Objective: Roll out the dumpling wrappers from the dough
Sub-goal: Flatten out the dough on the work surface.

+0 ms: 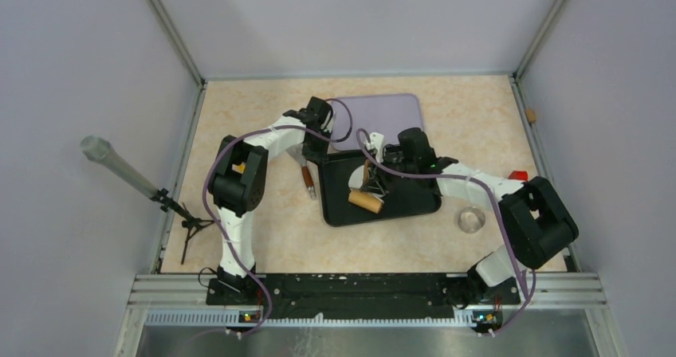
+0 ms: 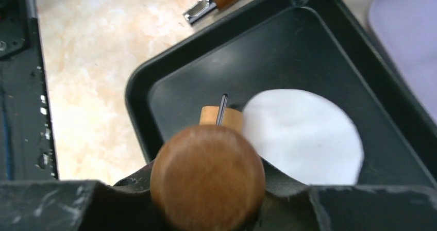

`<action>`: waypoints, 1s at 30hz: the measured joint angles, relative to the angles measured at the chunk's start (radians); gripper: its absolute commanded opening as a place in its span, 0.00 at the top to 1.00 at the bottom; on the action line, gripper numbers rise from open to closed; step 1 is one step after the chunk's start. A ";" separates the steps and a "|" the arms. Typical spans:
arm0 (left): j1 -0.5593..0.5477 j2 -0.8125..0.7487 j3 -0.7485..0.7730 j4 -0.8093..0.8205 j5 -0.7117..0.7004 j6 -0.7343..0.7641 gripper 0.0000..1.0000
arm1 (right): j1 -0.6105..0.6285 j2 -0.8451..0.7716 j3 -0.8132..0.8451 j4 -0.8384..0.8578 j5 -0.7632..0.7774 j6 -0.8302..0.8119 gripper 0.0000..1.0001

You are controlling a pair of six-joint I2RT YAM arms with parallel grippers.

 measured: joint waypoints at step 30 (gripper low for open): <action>0.004 -0.005 -0.008 0.009 0.001 -0.013 1.00 | 0.080 0.027 -0.021 0.245 0.619 0.339 1.00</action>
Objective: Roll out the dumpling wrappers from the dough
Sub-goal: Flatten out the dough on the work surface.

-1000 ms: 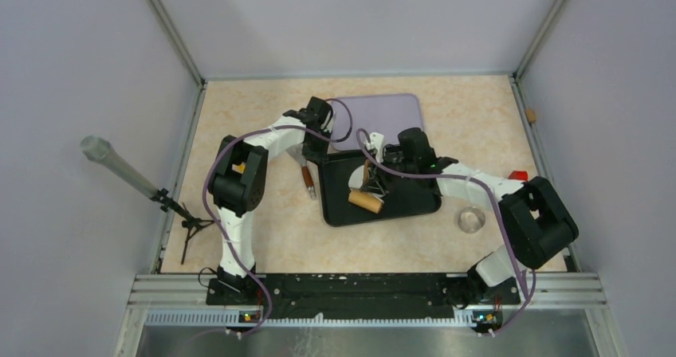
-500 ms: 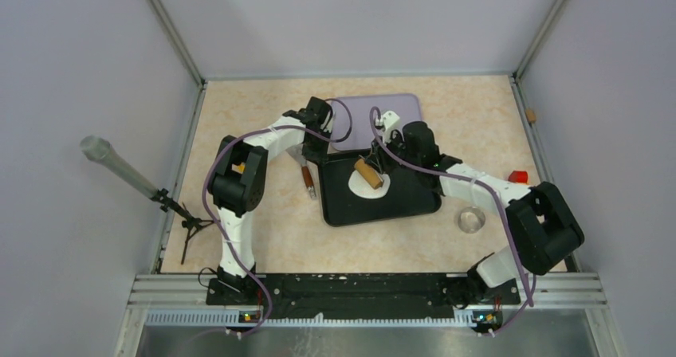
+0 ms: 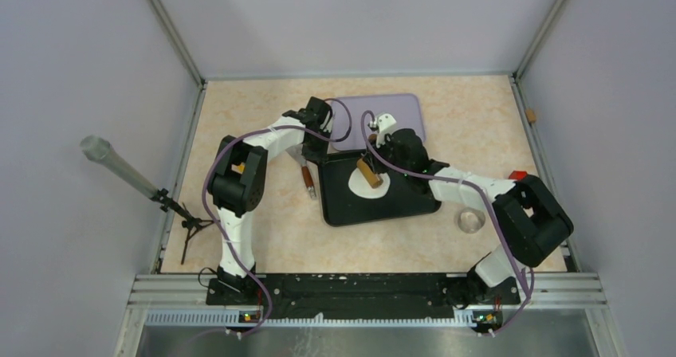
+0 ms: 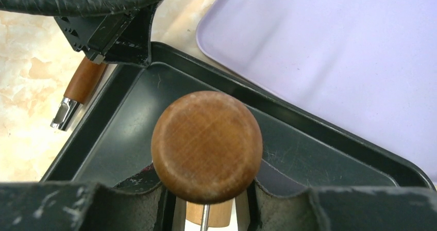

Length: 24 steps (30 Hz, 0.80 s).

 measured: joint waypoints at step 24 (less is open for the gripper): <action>0.011 -0.002 -0.002 0.003 0.000 -0.003 1.00 | 0.092 0.034 -0.016 0.068 0.163 0.038 1.00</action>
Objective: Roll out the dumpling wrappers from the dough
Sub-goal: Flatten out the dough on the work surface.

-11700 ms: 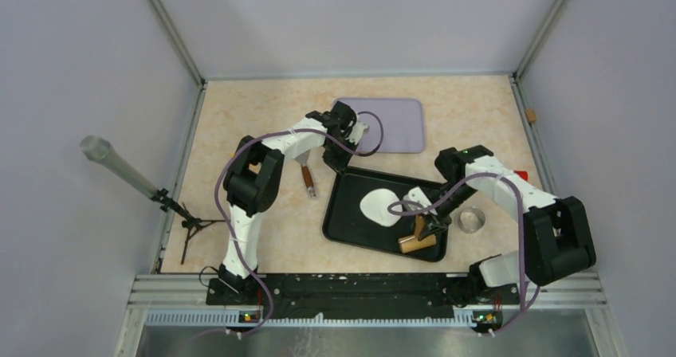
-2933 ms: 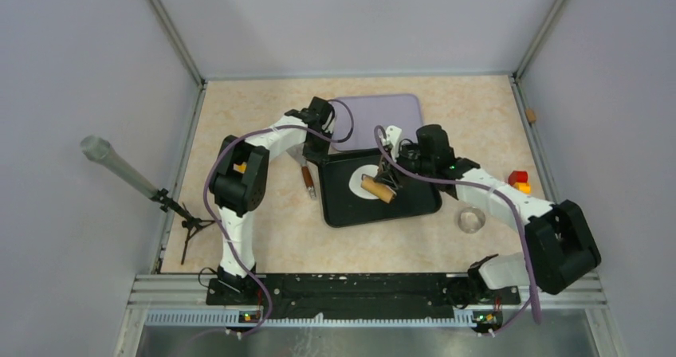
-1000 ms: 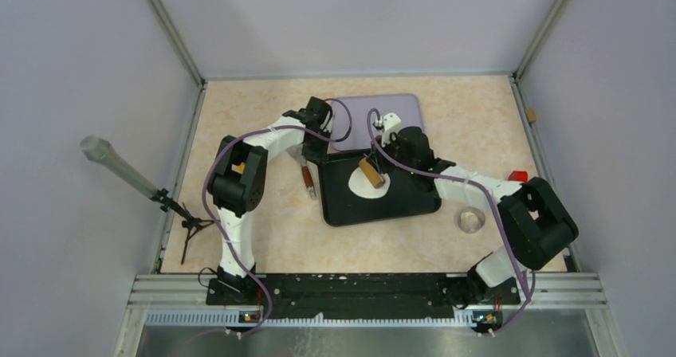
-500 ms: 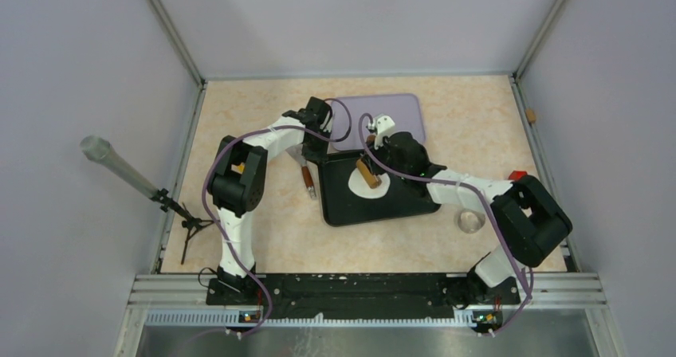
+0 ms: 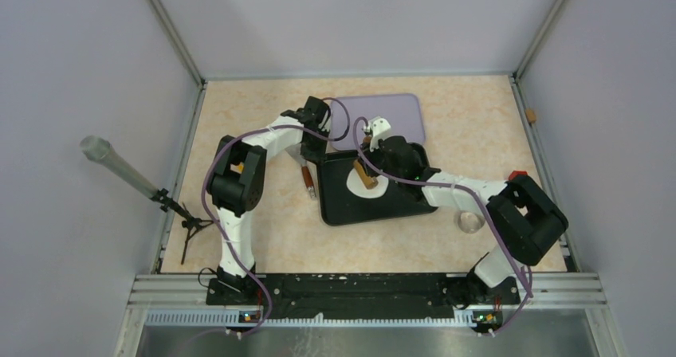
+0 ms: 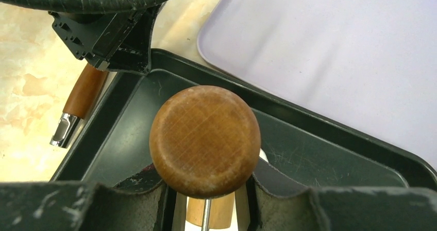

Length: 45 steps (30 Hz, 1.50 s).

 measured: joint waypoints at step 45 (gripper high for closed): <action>0.011 -0.002 -0.004 0.006 0.027 0.002 1.00 | -0.049 -0.187 -0.068 -0.144 -0.305 -0.161 1.00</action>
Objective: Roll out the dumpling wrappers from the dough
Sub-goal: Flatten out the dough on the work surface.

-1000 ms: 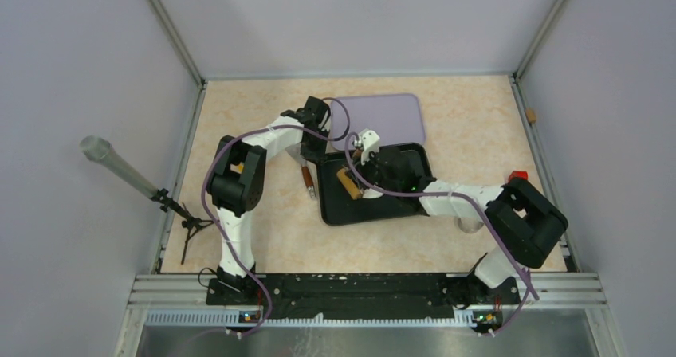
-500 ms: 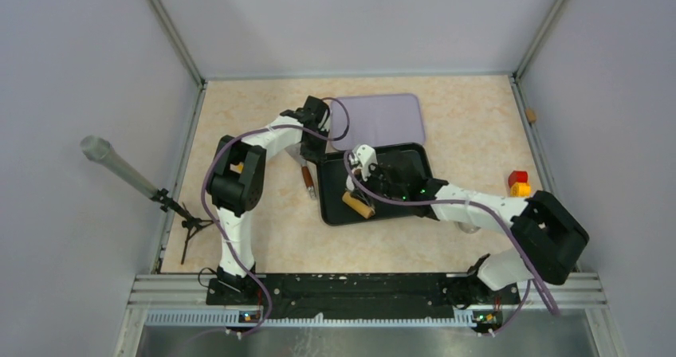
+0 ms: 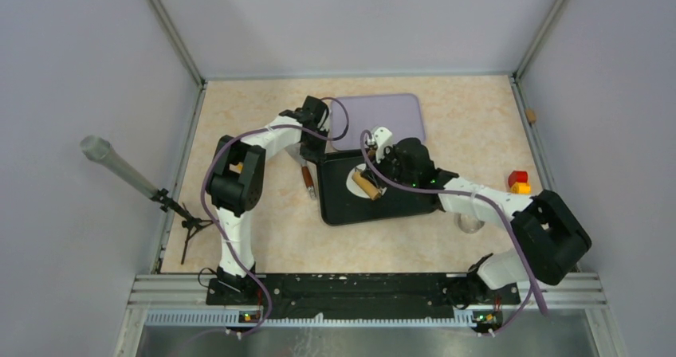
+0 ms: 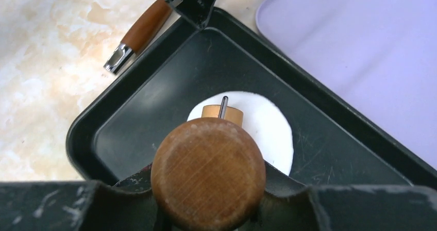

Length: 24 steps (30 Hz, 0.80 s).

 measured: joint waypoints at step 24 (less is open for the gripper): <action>0.008 -0.009 -0.016 0.023 0.023 0.010 1.00 | 0.000 0.084 -0.076 0.253 0.032 0.072 1.00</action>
